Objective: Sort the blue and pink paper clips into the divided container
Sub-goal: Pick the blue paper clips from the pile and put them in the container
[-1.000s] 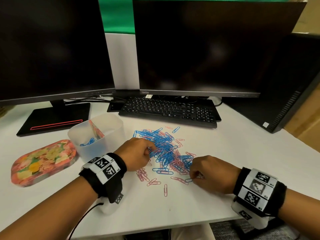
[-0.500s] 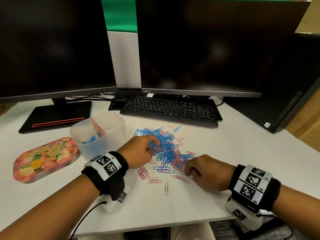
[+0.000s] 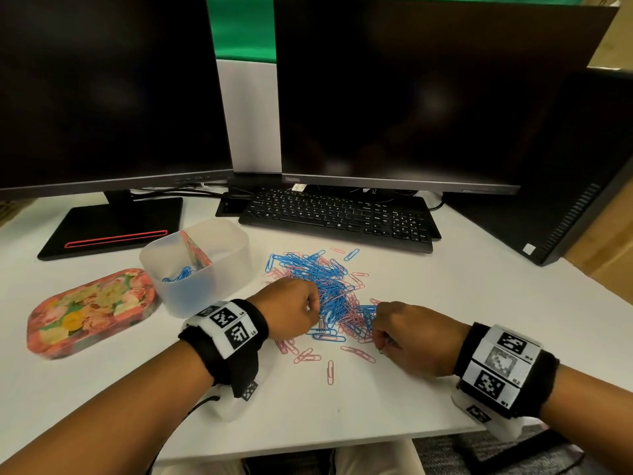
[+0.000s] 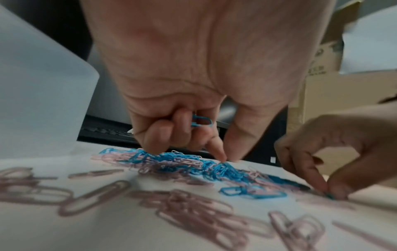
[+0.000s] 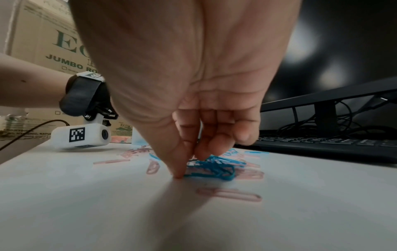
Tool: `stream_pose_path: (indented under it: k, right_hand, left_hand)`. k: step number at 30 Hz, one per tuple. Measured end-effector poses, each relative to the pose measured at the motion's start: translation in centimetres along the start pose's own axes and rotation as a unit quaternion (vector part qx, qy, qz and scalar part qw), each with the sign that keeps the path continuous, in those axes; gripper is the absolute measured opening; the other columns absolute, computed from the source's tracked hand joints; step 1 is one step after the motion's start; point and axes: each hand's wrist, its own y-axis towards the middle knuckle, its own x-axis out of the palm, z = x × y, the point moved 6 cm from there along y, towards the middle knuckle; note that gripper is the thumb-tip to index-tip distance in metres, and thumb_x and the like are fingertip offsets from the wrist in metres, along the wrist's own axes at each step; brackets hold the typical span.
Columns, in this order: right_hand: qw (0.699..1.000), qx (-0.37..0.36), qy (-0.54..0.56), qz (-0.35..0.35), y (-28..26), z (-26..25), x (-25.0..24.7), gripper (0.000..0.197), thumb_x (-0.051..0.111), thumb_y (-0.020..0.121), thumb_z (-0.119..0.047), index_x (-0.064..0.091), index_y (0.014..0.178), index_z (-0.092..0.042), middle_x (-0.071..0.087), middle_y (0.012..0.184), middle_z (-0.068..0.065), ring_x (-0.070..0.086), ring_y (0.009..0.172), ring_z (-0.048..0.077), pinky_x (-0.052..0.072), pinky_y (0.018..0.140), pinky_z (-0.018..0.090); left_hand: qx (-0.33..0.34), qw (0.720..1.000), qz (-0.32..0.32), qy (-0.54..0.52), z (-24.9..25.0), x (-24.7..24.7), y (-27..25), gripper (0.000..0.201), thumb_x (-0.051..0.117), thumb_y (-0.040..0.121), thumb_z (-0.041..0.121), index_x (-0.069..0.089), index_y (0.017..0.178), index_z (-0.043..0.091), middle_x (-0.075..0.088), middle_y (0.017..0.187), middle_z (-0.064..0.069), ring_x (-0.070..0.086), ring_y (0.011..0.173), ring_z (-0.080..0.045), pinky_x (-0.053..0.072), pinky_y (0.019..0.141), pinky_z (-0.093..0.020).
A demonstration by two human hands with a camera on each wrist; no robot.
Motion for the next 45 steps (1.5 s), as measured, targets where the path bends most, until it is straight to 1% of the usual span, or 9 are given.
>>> stream_pose_path:
  k: [5,10,15,19,30,35,39,42,45]
  right_hand:
    - [0.999,-0.014,-0.036,0.012,0.3,-0.3,0.2,0.021,0.039,0.098,-0.025,0.058,0.099,-0.017,0.054,0.107,0.002,0.051,0.098,0.022,0.039,0.081,0.028]
    - [0.995,-0.027,0.068,0.065,1.4,-1.3,-1.5,0.013,0.044,0.091,-0.015,0.05,0.085,-0.025,0.054,0.088,-0.007,0.047,0.081,0.015,0.042,0.074,0.027]
    - [0.981,0.009,0.188,0.048,2.8,-1.9,-1.5,0.028,0.039,0.095,-0.007,0.053,0.111,-0.025,0.058,0.077,-0.008,0.051,0.066,0.006,0.046,0.071,0.026]
    - [0.962,0.066,0.263,0.038,4.0,-1.2,-0.9,0.035,0.035,0.093,0.0,0.06,0.11,-0.018,0.061,0.082,0.002,0.05,0.062,0.006,0.045,0.064,0.02]
    - [0.994,0.034,0.106,0.015,5.0,-3.4,0.1,0.025,0.052,0.082,-0.01,0.062,0.102,-0.023,0.055,0.089,-0.008,0.052,0.085,0.016,0.05,0.08,0.032]
    - [0.99,0.058,0.129,-0.005,5.2,-3.4,0.0,0.026,0.047,0.084,-0.006,0.061,0.099,-0.021,0.058,0.084,-0.005,0.054,0.064,0.01,0.046,0.056,0.021]
    - [0.987,0.067,0.141,-0.03,5.4,-3.3,0.1,0.026,0.044,0.09,-0.008,0.058,0.105,-0.024,0.051,0.079,-0.01,0.046,0.057,0.0,0.035,0.042,0.009]
    - [0.987,0.074,0.138,-0.038,5.3,-3.4,-0.1,0.03,0.041,0.092,-0.01,0.059,0.109,-0.025,0.053,0.085,-0.008,0.05,0.063,0.005,0.042,0.054,0.018]
    - [0.991,0.048,0.123,-0.019,5.5,-4.0,-1.5,0.033,0.038,0.09,-0.009,0.061,0.11,-0.023,0.06,0.101,-0.003,0.058,0.086,0.016,0.05,0.078,0.028]
  left_hand:
    - [0.011,0.995,-0.021,0.094,0.5,0.9,-0.1,0.011,0.055,0.091,0.018,0.065,0.094,0.02,0.065,0.094,0.003,0.055,0.084,-0.013,0.041,0.073,-0.023]
    - [-0.001,0.99,-0.049,0.129,0.7,1.3,-0.3,0.014,0.045,0.092,0.01,0.058,0.088,0.013,0.065,0.1,-0.006,0.058,0.086,-0.021,0.042,0.07,-0.027]
    - [-0.032,0.984,-0.072,0.161,0.1,1.3,-0.7,0.021,0.044,0.089,0.008,0.063,0.099,0.009,0.064,0.099,-0.01,0.062,0.09,-0.028,0.052,0.075,-0.035]
    - [-0.033,0.987,-0.051,0.145,-0.1,0.6,-0.7,0.02,0.045,0.089,0.006,0.063,0.098,0.009,0.065,0.098,-0.011,0.061,0.088,-0.027,0.048,0.068,-0.031]
    - [-0.023,0.998,0.01,0.057,-1.2,-1.4,-1.2,0.036,0.044,0.089,0.007,0.066,0.115,0.018,0.065,0.118,-0.008,0.059,0.105,-0.024,0.047,0.086,-0.025]
    - [-0.038,0.999,0.027,0.027,-1.7,-2.4,-1.7,0.037,0.043,0.09,0.006,0.067,0.117,0.016,0.065,0.122,-0.006,0.058,0.108,-0.022,0.041,0.083,-0.021]
    - [-0.049,0.998,0.048,0.001,-2.1,-3.2,-2.2,0.032,0.043,0.094,0.01,0.068,0.113,0.017,0.066,0.117,-0.005,0.056,0.094,-0.016,0.042,0.08,-0.022]
    - [-0.049,0.996,0.067,-0.009,-2.6,-4.0,-2.7,0.032,0.042,0.094,0.011,0.068,0.111,0.018,0.068,0.109,-0.004,0.059,0.088,-0.016,0.044,0.074,-0.022]
    - [-0.059,0.994,0.09,-0.016,-3.1,-5.6,-3.6,0.032,0.042,0.096,0.009,0.069,0.109,0.017,0.062,0.092,-0.001,0.052,0.073,-0.011,0.037,0.059,-0.016]
